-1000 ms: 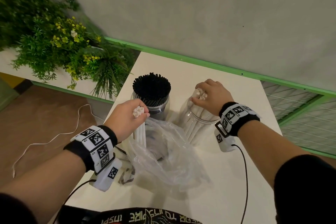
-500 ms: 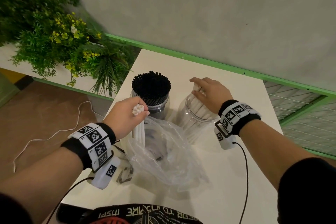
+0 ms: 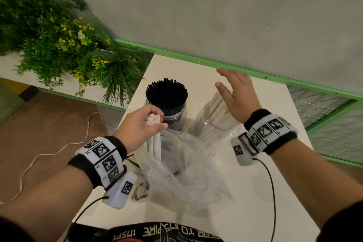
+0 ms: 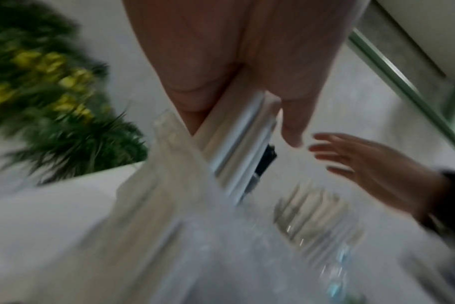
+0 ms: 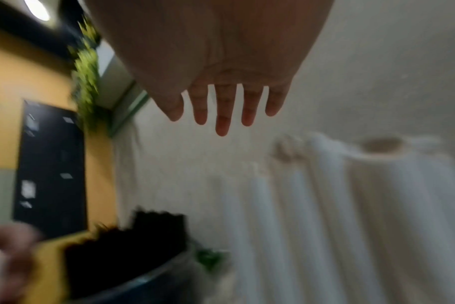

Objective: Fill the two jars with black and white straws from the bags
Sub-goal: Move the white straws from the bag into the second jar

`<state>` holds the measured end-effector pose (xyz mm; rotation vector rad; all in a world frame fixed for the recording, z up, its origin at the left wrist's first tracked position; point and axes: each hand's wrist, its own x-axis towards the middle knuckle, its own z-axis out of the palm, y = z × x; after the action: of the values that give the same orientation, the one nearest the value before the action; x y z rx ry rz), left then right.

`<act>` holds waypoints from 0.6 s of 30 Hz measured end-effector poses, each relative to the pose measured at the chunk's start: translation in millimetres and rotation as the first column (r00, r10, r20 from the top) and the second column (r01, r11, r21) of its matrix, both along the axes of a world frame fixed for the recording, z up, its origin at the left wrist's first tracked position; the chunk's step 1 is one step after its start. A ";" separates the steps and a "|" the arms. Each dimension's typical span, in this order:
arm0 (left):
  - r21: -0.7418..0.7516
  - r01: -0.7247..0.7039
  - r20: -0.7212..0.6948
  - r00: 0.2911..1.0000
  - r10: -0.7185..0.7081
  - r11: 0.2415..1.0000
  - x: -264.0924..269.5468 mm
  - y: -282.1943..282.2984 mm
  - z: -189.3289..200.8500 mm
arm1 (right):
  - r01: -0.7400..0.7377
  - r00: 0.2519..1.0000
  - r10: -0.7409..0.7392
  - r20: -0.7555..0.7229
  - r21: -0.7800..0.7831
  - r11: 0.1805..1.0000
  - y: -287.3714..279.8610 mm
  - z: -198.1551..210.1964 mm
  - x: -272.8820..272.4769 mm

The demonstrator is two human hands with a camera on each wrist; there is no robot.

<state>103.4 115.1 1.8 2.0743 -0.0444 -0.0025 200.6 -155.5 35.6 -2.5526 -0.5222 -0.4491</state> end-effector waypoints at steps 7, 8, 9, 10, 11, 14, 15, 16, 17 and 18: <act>-0.089 0.093 -0.083 0.991 -0.101 0.992 -9.1 32.7 -7.1 | -0.246 0.801 0.371 -0.470 0.307 0.919 64.1 -36.0 -96.0; -0.011 0.123 -0.095 0.988 -0.124 0.992 -10.6 37.9 -8.2 | -0.235 0.776 0.375 -0.507 0.319 0.918 73.6 -46.4 -98.6; 0.083 0.144 -0.097 0.986 -0.136 0.986 -12.0 42.1 -8.2 | -0.214 0.762 0.378 -0.527 0.346 0.914 82.8 -54.1 -99.4; 0.192 0.154 -0.090 0.986 -0.139 0.969 -13.4 46.0 -8.0 | -0.192 0.756 0.384 -0.530 0.380 0.905 92.2 -60.8 -99.2; 0.279 0.155 -0.078 0.987 -0.139 0.948 -14.1 48.7 -7.0 | -0.178 0.765 0.388 -0.515 0.410 0.895 101.4 -66.1 -98.3; 0.239 0.142 -0.077 0.989 -0.127 0.961 -15.6 53.1 -3.5 | -0.171 0.825 0.366 -0.431 0.426 0.888 121.2 -79.1 -94.8; 0.167 0.133 -0.085 0.989 -0.121 0.977 -16.3 53.5 -3.5 | -0.166 0.837 0.350 -0.421 0.414 0.895 125.5 -81.2 -95.3; 0.112 0.118 -0.086 0.990 -0.109 0.987 -16.8 52.8 -3.5 | -0.150 0.841 0.331 -0.428 0.402 0.903 128.8 -82.3 -96.1; 0.086 0.100 -0.083 0.992 -0.093 0.991 -17.0 51.7 -3.5 | -0.124 0.840 0.308 -0.447 0.394 0.911 132.3 -82.2 -96.5; 0.072 0.085 -0.077 0.994 -0.079 0.994 -17.6 50.1 -3.3 | -0.097 0.841 0.284 -0.461 0.388 0.916 136.1 -82.5 -96.3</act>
<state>85.8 165.2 -1.5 2.1446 -0.0855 -0.1333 104.3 -19.4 -46.9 -2.1175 -0.4443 0.2023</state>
